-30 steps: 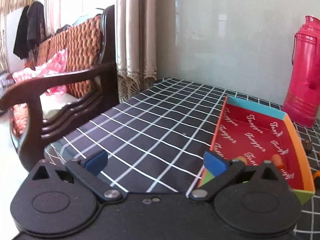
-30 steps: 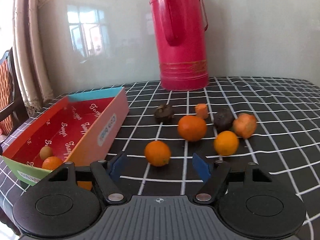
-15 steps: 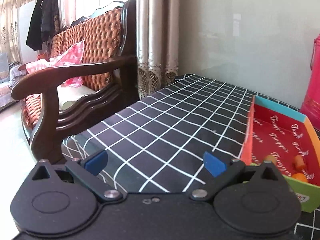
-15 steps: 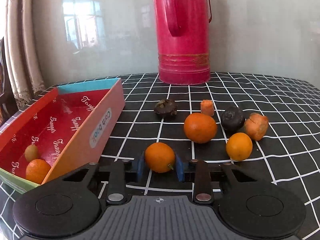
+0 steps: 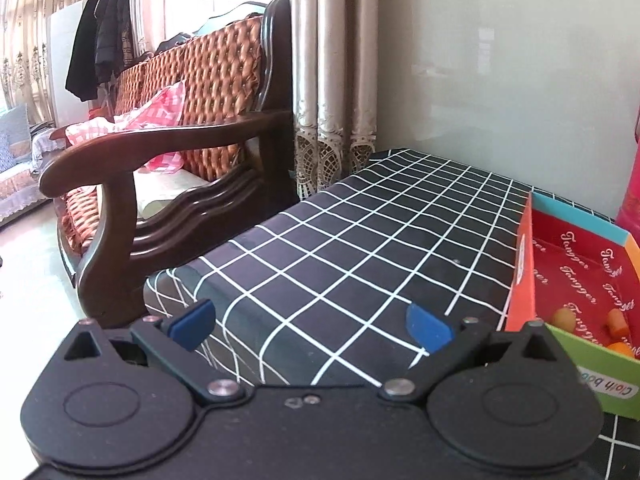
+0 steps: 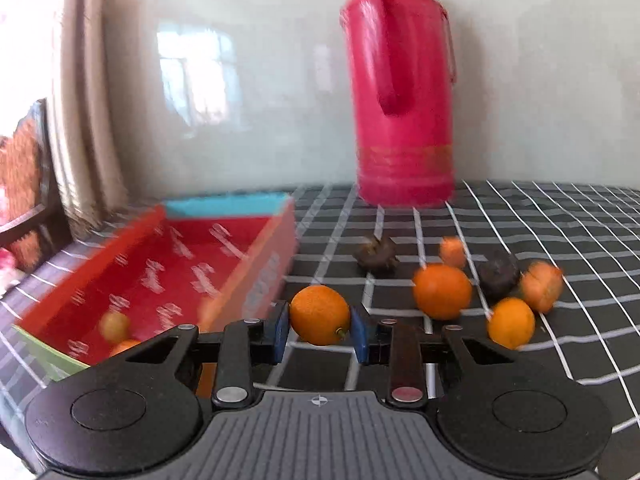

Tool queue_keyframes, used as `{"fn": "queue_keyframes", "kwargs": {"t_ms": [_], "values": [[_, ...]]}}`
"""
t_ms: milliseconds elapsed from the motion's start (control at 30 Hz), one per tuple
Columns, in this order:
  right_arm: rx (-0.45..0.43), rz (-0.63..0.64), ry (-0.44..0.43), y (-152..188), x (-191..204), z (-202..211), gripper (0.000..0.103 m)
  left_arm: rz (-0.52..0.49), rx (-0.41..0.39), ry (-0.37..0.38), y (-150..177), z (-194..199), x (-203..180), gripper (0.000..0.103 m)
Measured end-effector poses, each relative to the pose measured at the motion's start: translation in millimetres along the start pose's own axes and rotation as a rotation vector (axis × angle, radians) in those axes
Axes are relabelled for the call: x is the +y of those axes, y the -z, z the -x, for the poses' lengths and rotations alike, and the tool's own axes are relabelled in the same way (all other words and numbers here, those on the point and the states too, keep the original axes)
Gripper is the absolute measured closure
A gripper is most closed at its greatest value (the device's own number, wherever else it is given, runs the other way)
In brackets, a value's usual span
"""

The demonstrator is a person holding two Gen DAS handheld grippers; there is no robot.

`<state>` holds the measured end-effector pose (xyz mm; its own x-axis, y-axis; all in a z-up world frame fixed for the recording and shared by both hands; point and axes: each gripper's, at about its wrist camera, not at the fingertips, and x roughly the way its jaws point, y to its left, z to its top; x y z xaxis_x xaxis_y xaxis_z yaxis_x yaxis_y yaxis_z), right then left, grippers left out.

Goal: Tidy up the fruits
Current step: 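Carry the orange into the red box and open the right gripper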

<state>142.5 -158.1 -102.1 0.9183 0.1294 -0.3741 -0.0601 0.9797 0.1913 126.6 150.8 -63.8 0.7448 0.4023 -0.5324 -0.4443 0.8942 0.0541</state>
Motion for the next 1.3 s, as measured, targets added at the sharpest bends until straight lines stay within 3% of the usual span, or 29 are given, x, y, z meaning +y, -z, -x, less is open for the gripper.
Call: {"fn": "queue_keyframes", "kwargs": {"t_ms": [167,300,633,667,800,833,1033,1167,1300], "values": [[-0.079,0.054,-0.128,-1,19,17,0.07,0.008,0.002,-0.012,1,0,6,0.007],[-0.06,0.106,-0.196,4,37,17,0.07,0.009,0.006,-0.014,2,0,9,0.007],[-0.045,0.146,-0.195,12,52,13,0.069,0.011,0.009,-0.022,2,-1,11,0.007],[-0.051,0.141,-0.192,12,51,14,0.066,0.012,0.01,-0.021,2,-1,12,0.007],[-0.116,0.139,-0.186,11,52,24,0.019,0.009,0.01,-0.02,2,-1,10,0.007],[-0.142,0.141,-0.175,11,51,27,0.015,0.009,0.011,-0.018,2,-1,9,0.007],[-0.164,0.127,-0.127,10,43,34,0.014,0.0,0.01,-0.008,3,2,4,0.007],[-0.172,0.098,-0.037,10,32,36,0.001,-0.012,0.001,0.006,3,6,-5,0.007],[-0.183,0.084,0.066,6,14,43,0.0,-0.037,-0.025,0.039,3,14,-21,0.007]]}}
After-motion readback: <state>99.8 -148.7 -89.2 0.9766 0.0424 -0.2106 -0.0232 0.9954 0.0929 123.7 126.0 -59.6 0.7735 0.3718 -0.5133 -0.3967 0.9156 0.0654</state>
